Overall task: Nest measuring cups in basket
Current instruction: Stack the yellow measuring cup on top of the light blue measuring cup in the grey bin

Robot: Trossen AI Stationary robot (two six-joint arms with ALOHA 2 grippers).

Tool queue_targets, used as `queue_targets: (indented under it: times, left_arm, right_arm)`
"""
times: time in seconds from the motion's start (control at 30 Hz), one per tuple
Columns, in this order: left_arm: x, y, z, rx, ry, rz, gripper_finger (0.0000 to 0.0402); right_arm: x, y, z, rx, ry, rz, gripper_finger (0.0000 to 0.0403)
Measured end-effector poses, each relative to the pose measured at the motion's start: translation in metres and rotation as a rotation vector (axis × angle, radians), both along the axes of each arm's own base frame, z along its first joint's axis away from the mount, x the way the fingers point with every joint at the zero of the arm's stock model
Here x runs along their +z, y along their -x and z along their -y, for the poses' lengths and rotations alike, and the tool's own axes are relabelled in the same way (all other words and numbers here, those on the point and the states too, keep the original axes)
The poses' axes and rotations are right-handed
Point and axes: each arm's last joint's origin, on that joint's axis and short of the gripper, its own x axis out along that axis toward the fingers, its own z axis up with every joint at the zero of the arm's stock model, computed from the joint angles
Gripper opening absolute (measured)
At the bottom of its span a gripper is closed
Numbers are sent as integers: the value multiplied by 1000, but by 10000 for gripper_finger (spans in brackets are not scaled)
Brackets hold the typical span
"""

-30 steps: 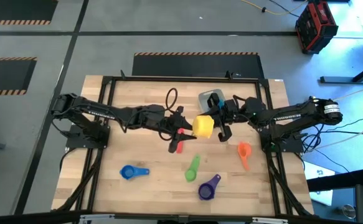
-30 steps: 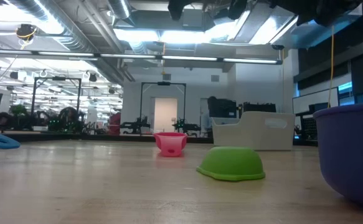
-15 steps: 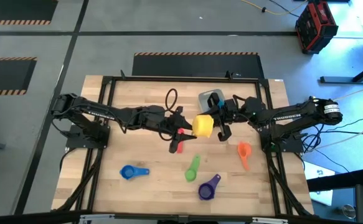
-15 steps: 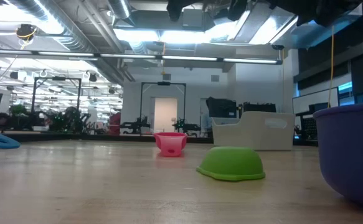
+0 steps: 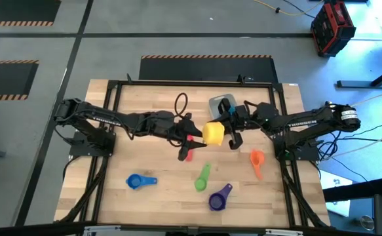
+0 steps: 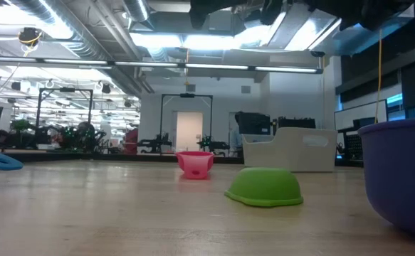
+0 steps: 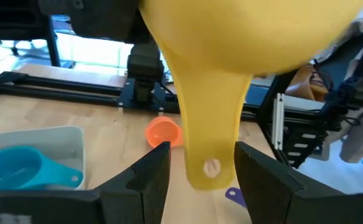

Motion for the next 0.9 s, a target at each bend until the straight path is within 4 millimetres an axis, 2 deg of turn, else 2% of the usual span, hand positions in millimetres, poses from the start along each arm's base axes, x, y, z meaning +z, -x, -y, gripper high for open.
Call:
queue_targets:
  times: [0.23,0.5,0.63,0.77,0.9]
  left_arm:
    - [-6,2,-2,28,-12,-69,171]
    - [-18,5,-8,73,-26,-193,170]
    - [-21,7,-10,79,-28,-234,168]
    - [-23,8,-10,79,-32,-250,170]
    - [-23,8,-11,95,-42,-255,168]
  right_arm:
    - [0,3,7,-25,-1,-38,9]
    - [10,29,15,-89,-14,-155,9]
    - [10,47,22,-226,-42,-273,9]
    - [11,64,33,-413,-101,-483,9]
    - [21,73,49,-593,-180,-691,9]
